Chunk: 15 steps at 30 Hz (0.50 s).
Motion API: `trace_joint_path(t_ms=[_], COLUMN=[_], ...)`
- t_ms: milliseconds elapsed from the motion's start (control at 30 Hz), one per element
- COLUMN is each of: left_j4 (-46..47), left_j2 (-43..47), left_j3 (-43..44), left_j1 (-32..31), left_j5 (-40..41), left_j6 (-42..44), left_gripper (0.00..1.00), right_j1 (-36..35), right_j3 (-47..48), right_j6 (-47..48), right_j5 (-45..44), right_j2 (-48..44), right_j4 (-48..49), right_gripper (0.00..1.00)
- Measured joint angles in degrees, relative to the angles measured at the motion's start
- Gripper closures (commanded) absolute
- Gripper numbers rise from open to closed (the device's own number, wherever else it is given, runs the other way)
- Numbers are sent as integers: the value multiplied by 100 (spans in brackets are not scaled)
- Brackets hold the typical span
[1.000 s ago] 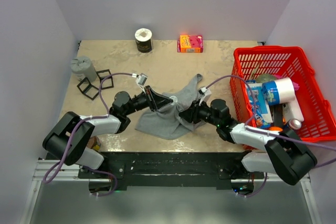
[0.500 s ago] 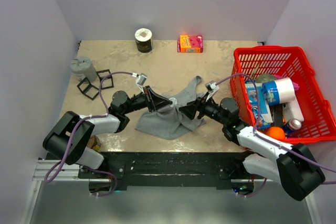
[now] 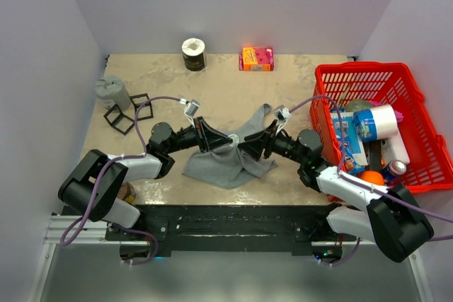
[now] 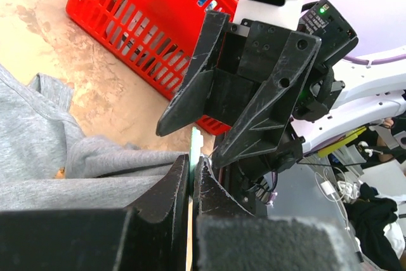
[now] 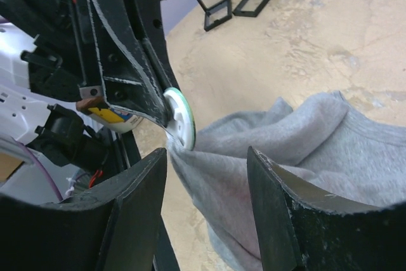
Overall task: Pin the brooch onto the clothing
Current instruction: Close the brooch on the flattened clothing.
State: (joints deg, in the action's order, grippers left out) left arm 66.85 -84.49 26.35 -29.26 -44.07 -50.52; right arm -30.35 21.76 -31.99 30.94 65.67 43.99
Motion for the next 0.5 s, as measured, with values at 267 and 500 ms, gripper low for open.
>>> trace_joint_path(t_ms=[267, 500], left_j4=[68, 173], left_j2=[-33, -70], left_j3=[0, 0], left_j1=[2, 0], left_j5=[-72, -94], left_j6=[-59, -136], left_gripper=[100, 100], right_j1=[0, 0], right_j3=[90, 107], right_j6=[-83, -125], right_j5=[186, 271], right_j2=[142, 339], right_j4=[387, 542], right_gripper=[48, 50])
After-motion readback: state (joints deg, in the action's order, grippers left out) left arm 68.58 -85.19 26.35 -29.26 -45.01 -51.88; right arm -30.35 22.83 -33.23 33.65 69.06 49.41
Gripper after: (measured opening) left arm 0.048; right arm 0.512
